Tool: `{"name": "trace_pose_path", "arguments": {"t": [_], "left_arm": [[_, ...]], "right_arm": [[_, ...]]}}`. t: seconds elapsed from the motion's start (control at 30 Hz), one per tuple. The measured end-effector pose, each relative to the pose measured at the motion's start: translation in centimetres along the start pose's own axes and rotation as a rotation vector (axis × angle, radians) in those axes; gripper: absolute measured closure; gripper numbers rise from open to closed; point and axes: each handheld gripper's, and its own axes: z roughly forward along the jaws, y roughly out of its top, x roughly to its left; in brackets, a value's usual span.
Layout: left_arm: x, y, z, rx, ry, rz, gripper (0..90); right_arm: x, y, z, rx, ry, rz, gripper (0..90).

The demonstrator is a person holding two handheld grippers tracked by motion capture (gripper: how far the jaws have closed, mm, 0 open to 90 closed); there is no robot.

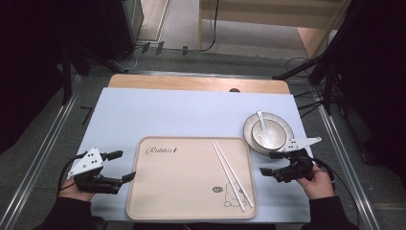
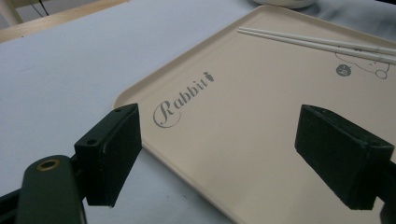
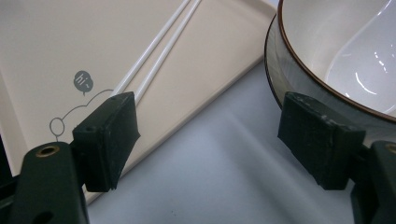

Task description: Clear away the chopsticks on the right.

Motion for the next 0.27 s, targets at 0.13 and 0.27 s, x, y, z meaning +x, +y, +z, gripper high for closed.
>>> {"name": "trace_pose_path", "arguments": {"t": [0.13, 0.27], "left_arm": [[-0.01, 0.01, -0.01, -0.001, 0.0, 0.0, 15.2], [0.0, 0.02, 0.0, -0.002, 0.0, 0.001, 15.2]], "right_arm": [[0.06, -0.01, 0.05, 0.007, 0.001, 0.001, 21.0], [-0.01, -0.01, -0.01, 0.001, -0.002, 0.0, 21.0]]}}
